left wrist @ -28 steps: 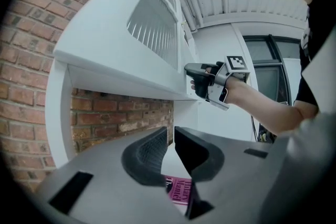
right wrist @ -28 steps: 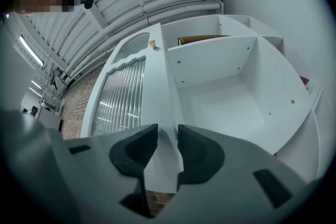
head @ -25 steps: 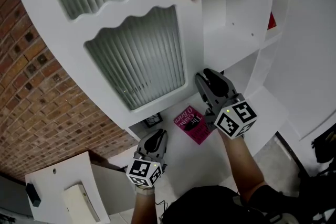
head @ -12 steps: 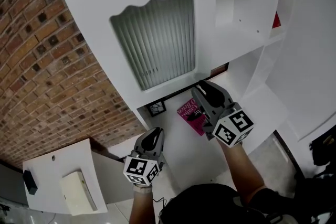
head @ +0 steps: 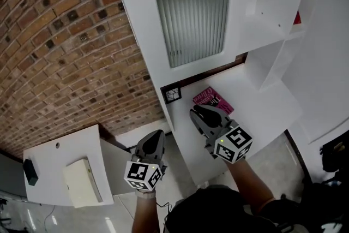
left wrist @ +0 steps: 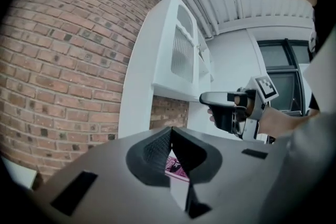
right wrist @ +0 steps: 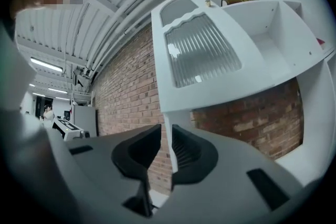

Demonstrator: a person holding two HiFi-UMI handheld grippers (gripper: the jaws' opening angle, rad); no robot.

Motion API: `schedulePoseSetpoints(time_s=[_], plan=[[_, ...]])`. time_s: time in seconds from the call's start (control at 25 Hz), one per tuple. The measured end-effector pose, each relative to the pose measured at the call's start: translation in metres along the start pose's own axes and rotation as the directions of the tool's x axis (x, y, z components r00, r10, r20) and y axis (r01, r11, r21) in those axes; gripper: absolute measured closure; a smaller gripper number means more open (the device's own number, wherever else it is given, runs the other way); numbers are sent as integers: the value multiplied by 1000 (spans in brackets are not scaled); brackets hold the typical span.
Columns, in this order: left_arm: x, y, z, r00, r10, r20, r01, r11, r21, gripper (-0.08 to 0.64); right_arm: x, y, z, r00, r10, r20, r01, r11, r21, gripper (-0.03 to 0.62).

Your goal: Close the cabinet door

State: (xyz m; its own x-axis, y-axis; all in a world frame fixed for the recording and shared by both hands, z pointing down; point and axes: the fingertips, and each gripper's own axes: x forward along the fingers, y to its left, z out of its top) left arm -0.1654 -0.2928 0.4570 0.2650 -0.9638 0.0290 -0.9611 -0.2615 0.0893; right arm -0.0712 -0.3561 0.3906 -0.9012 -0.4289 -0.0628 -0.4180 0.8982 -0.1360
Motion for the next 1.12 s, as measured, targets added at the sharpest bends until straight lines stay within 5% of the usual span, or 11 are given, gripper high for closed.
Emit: schedulePoseSetpoints(time_s=[0.4,0.6,1.12], plan=[[-94,39,-16,995,94,-9,-95,993,-77,551,5,94,-79,979,111,-170,-102,993,60,537],[-137,45,-31,990,133,-50,-135,991,-22,551,5,140,-113,957,176,-233,-166,984,60,541],[-218,47,-52,980,196,-36,-197,980,-15,551,-3,218,-150,935,241,-259,-249,969,3,541]])
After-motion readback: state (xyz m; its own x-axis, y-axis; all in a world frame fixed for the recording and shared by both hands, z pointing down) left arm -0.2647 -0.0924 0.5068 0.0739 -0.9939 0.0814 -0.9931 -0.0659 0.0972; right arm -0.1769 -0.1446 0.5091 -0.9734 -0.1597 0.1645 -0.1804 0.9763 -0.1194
